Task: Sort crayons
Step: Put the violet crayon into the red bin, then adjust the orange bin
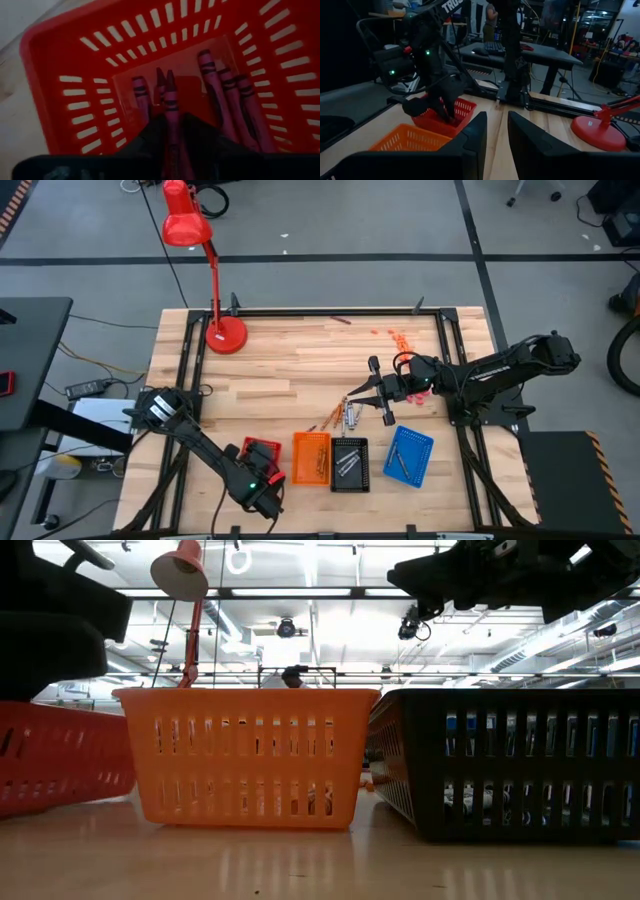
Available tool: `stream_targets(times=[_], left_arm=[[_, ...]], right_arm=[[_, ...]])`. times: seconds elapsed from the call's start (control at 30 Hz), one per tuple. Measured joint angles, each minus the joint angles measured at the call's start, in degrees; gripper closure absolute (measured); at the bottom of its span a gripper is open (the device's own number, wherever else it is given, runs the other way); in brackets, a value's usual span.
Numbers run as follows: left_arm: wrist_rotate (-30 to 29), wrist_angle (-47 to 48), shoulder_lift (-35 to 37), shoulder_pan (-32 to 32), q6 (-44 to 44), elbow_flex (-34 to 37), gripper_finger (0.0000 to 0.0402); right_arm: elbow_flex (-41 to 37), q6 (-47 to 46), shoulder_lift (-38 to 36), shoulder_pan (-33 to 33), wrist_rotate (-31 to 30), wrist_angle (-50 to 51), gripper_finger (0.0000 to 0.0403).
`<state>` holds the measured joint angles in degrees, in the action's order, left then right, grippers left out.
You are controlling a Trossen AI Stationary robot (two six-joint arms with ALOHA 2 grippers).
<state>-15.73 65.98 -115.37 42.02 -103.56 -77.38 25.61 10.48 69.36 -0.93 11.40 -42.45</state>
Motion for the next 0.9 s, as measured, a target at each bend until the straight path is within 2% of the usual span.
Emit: stream_targets(times=[0.2,0.53,0.9], left_arm=[[1.19,0.63,1.86,-0.39,2.36,-0.29,0.0294],[0.57,0.72,8.32,-1.54,4.49,-0.38,0.0292],[-0.03,0.91,11.98,-6.99,14.7,-0.4,0.0292]], right_arm=[[0.0,0.0,0.0,0.0,0.0,0.02,0.0321],[0.0,0.0,0.0,-0.02,0.0,0.02,0.0321],[0.0,-0.18,0.0,-0.02,0.0,0.06,0.0321]])
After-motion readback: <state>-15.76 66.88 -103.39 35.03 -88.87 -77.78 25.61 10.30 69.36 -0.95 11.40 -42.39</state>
